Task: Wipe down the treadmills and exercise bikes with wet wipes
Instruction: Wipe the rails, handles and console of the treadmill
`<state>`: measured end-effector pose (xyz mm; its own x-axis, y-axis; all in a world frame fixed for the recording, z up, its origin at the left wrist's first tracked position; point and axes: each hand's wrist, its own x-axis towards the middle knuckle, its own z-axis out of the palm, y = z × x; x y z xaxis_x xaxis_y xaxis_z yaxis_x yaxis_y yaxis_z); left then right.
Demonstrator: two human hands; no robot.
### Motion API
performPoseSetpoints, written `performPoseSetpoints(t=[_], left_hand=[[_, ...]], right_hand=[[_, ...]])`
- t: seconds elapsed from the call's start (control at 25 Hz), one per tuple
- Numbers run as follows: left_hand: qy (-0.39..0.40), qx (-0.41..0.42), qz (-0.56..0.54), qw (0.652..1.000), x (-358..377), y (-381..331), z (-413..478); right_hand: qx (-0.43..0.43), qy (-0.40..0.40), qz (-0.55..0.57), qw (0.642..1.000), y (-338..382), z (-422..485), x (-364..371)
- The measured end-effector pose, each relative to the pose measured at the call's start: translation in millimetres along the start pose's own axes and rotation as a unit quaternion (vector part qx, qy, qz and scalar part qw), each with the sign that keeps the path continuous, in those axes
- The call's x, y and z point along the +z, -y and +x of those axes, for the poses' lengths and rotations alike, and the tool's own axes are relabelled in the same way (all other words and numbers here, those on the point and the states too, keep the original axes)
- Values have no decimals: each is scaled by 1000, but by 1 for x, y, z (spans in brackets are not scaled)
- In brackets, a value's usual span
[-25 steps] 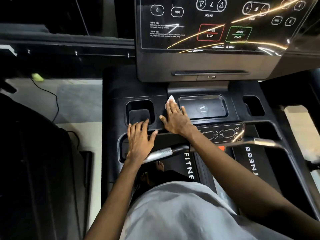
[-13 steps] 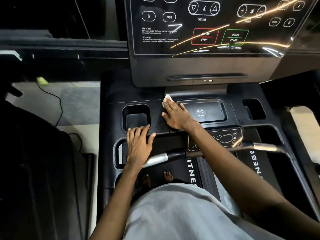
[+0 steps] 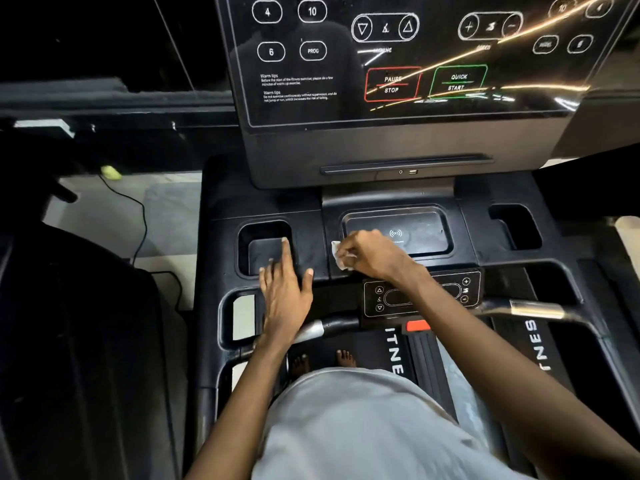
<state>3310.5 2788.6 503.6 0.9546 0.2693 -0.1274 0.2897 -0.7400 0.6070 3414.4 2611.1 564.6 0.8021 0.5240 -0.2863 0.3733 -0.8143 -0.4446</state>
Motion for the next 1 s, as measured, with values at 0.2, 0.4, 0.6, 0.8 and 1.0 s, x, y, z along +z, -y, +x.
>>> performPoseSetpoints(t=[0.2,0.4,0.6,0.8,1.0], left_hand=[[28,-2,31,999,8,-14,10],[20,27,15,999,6,1,3],[1,18,32,999,0,25,0],[3,12,9,1000,-6,27,4],[-17,28,13,999,-8,43,3]], right_hand=[[87,-55,89,991,-32,6,-6],[20,2,133,991,-26,6,-3],[-53,79,130,987,-7,14,0],[-98,170,53,979,0,27,-17],[-135,149,7,980,27,22,7]])
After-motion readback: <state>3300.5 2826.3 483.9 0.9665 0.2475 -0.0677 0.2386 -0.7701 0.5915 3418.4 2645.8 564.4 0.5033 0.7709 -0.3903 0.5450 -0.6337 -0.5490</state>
